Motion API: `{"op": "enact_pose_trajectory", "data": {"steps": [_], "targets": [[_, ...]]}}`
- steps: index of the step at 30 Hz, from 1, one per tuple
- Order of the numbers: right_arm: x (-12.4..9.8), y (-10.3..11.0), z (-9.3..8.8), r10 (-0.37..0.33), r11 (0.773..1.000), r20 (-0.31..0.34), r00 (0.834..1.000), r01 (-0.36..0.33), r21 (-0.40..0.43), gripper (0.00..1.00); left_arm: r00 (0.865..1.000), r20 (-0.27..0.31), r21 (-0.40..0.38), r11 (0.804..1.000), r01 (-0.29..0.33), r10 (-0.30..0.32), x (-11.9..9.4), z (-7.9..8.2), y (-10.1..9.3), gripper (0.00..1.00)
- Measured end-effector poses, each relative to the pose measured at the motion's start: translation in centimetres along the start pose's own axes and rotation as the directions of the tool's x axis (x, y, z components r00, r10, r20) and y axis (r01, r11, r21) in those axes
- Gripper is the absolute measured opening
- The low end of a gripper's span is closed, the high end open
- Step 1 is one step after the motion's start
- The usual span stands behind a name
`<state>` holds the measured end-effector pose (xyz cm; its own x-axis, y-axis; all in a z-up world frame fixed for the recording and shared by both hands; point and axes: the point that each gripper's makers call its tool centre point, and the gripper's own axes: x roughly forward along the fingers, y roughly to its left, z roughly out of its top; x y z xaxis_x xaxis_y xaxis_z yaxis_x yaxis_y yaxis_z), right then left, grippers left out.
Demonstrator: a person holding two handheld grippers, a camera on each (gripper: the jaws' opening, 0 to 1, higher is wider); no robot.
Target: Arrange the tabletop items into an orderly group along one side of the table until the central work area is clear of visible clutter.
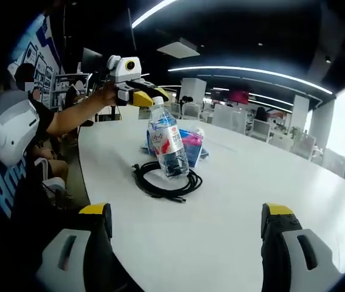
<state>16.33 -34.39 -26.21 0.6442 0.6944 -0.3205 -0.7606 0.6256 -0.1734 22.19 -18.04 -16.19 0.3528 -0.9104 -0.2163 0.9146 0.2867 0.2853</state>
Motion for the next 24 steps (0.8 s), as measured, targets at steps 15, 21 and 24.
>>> {"op": "enact_pose_trajectory", "data": {"steps": [15,21,24], "targets": [[-0.3,0.1,-0.2,-0.014,1.0,0.001,1.0,0.014,0.007,1.0,0.997,-0.001,-0.039,0.996,0.082,-0.082,4.8,1.3,1.5,0.19],[-0.7,-0.1,-0.7,-0.023,1.0,0.003,1.0,0.023,0.021,1.0,0.996,-0.015,-0.052,0.995,0.084,-0.085,6.0,1.3,1.7,0.2],[-0.8,-0.2,-1.0,-0.024,0.999,-0.002,1.0,0.024,0.025,1.0,0.997,-0.016,-0.056,0.996,0.071,-0.072,6.2,1.3,1.8,0.2]]}}
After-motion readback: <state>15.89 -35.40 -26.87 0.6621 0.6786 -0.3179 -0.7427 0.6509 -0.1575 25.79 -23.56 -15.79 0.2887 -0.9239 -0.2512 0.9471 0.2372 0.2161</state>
